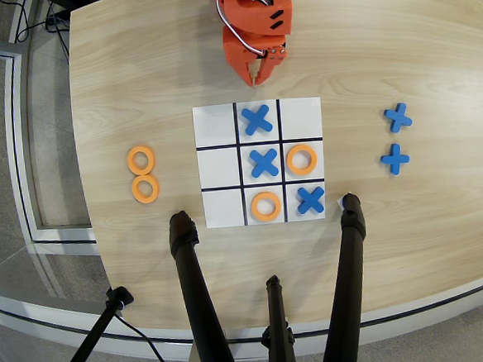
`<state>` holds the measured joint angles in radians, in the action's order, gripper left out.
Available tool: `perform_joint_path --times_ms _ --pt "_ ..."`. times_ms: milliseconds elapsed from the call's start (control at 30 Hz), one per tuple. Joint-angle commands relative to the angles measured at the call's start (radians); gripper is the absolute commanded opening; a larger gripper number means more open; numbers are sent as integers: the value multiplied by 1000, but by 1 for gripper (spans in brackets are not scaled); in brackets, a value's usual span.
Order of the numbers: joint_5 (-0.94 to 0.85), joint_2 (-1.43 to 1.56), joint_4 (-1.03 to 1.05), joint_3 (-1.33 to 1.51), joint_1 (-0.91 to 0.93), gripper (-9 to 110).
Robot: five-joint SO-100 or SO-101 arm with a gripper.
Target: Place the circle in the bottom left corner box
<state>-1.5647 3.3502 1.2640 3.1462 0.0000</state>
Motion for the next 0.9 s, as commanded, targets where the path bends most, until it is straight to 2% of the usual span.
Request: perform_joint_path --times_ms 0,467,867 --pt "-25 -130 -25 -41 60 3" --pt "-23 -216 -26 -117 86 6" --pt "3 -966 -12 -793 314 15"
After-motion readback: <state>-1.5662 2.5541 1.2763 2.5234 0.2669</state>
